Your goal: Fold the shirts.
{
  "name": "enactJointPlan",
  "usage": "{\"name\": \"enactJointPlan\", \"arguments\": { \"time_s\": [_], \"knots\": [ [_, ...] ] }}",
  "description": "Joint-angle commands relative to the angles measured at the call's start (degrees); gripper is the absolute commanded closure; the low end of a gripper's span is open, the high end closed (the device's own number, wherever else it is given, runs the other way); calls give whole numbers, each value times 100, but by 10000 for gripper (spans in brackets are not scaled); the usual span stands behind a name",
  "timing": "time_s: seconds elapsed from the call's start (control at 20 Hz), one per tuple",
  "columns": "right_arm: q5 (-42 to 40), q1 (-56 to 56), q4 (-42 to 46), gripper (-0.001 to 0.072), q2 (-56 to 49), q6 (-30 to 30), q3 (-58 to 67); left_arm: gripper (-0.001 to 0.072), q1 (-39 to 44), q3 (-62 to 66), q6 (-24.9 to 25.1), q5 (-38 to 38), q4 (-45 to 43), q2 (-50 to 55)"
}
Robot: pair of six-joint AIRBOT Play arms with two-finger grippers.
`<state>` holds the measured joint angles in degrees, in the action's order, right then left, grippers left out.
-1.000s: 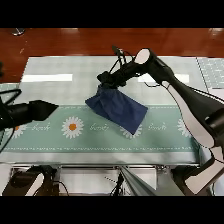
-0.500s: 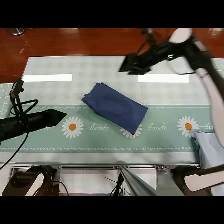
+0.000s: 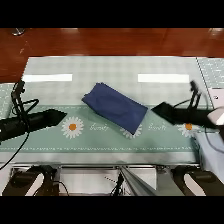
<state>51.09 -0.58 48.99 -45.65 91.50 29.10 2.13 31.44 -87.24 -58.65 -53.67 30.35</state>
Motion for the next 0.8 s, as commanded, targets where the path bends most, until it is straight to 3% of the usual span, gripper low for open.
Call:
{"name": "enactJointPlan", "arguments": {
  "time_s": [0.0, 0.15, 0.3, 0.55, 0.6, 0.65, 0.7, 0.75],
  "knots": [
    [-1281, -470, -1008, 91, 87, 125, -1469, 686, 2, 0, 109, 269, 0, 31],
    [-1189, -645, -1290, 91, -907, -380, -1099, 686, 2, 0, 109, 365, 0, 101],
    [-1005, -645, -2229, 91, -1847, -1392, -634, 686, 2, -2, 111, 365, -2, 186],
    [-754, -953, -2411, 92, -3130, -1681, 334, 686, 4, 0, 109, 365, 22, 354],
    [-739, -1038, -2476, 150, -3263, -1685, 485, 686, 4, 0, 109, 363, 35, 365],
    [-675, -1093, -2452, 487, -3324, -1788, 669, 686, 4, 0, 111, 363, 59, 365],
    [-584, -1106, -2461, 692, -3322, -2046, 872, 686, 2, 0, 109, 363, 63, 365],
    [-345, -1102, -2426, 692, -3322, -2184, 1187, 686, 2, 0, 109, 363, 66, 365]
  ]
}}
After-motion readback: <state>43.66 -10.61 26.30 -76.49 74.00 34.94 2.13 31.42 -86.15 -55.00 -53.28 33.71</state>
